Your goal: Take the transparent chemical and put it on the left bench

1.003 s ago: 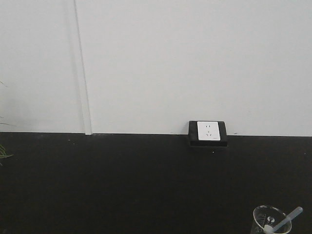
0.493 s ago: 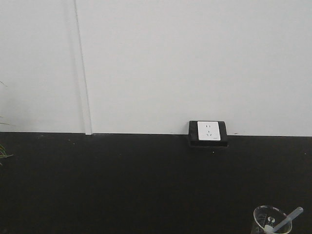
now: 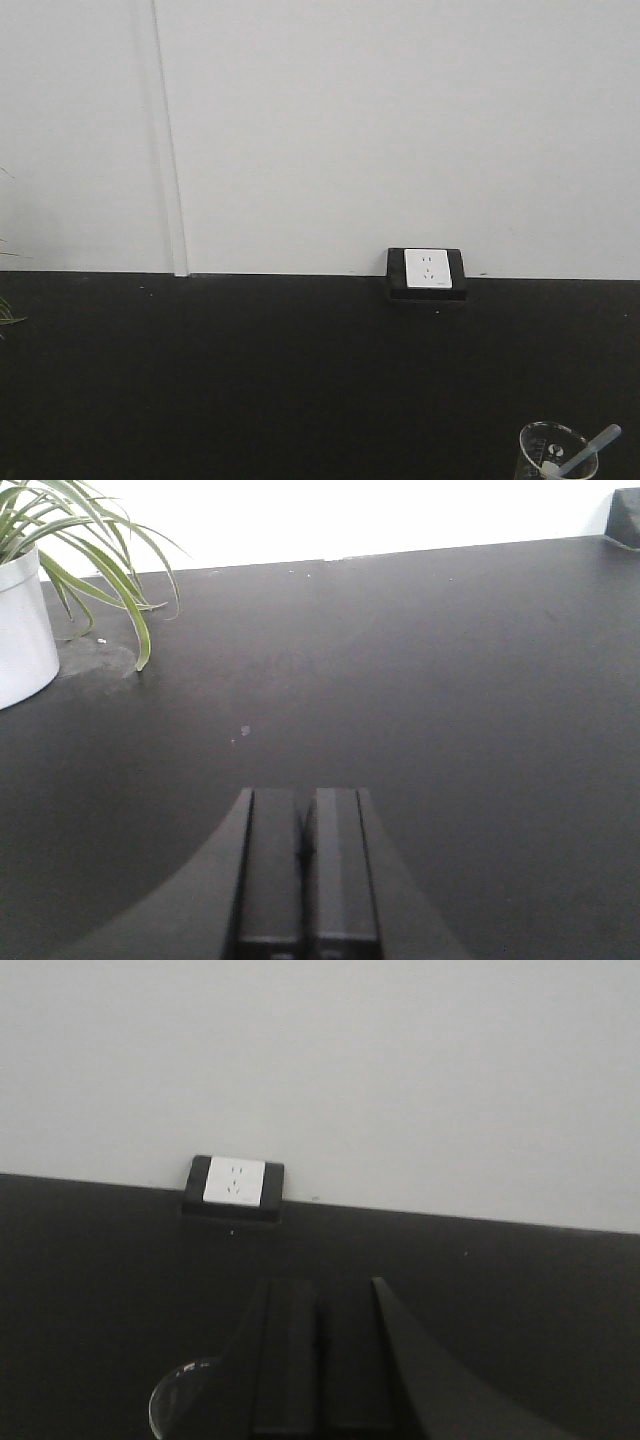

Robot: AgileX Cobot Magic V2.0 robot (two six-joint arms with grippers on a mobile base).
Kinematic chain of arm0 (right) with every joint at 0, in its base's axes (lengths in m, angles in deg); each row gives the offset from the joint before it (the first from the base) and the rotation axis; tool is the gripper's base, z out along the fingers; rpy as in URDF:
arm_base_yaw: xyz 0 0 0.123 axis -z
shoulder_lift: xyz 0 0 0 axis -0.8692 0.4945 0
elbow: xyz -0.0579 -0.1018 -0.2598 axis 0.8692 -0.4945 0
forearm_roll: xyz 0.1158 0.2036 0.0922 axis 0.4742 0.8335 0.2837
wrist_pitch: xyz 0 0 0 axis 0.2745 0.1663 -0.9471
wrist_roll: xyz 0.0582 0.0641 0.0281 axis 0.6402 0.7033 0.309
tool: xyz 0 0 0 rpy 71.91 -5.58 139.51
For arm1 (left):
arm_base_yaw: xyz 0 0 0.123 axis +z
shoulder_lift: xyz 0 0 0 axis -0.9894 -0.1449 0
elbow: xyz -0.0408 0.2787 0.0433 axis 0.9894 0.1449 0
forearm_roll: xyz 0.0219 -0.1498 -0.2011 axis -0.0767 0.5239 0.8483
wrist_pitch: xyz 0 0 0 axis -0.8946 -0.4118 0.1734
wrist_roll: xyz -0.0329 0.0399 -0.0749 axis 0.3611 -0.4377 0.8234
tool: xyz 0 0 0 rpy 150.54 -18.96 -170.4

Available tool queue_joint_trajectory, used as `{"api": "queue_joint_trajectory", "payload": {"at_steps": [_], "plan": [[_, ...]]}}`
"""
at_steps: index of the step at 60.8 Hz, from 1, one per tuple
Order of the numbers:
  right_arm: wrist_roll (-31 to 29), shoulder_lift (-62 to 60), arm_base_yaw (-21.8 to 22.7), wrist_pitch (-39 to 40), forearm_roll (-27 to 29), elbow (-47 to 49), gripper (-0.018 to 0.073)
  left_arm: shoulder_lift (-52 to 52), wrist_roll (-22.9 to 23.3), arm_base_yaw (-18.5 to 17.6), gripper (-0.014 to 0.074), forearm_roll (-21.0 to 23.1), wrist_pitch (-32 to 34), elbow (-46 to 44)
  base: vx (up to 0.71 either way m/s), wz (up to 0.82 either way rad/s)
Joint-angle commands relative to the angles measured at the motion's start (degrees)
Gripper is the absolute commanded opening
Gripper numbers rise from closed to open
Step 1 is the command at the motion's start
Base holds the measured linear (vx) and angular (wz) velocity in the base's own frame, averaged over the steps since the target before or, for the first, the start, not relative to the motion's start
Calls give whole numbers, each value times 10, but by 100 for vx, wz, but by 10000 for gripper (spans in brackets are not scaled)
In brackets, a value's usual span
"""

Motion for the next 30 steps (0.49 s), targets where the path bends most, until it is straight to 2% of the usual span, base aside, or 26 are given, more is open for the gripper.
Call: {"api": "queue_joint_trajectory", "payload": {"at_steps": [1, 7, 15, 20, 30], "plan": [[0, 61, 3, 40, -2, 26, 17, 11, 4, -1, -3, 0, 45, 9, 0, 0], [15, 107, 3, 52, 1, 26, 39, 11, 4, -1, -3, 0, 45, 9, 0, 0], [42, 157, 3, 93, 2, 26, 114, 11, 4, -1, -3, 0, 45, 9, 0, 0], [63, 194, 3, 114, 3, 26, 191, 11, 4, -1, -3, 0, 45, 9, 0, 0], [77, 271, 3, 146, 3, 26, 410, 11, 4, -1, -3, 0, 45, 9, 0, 0]]}}
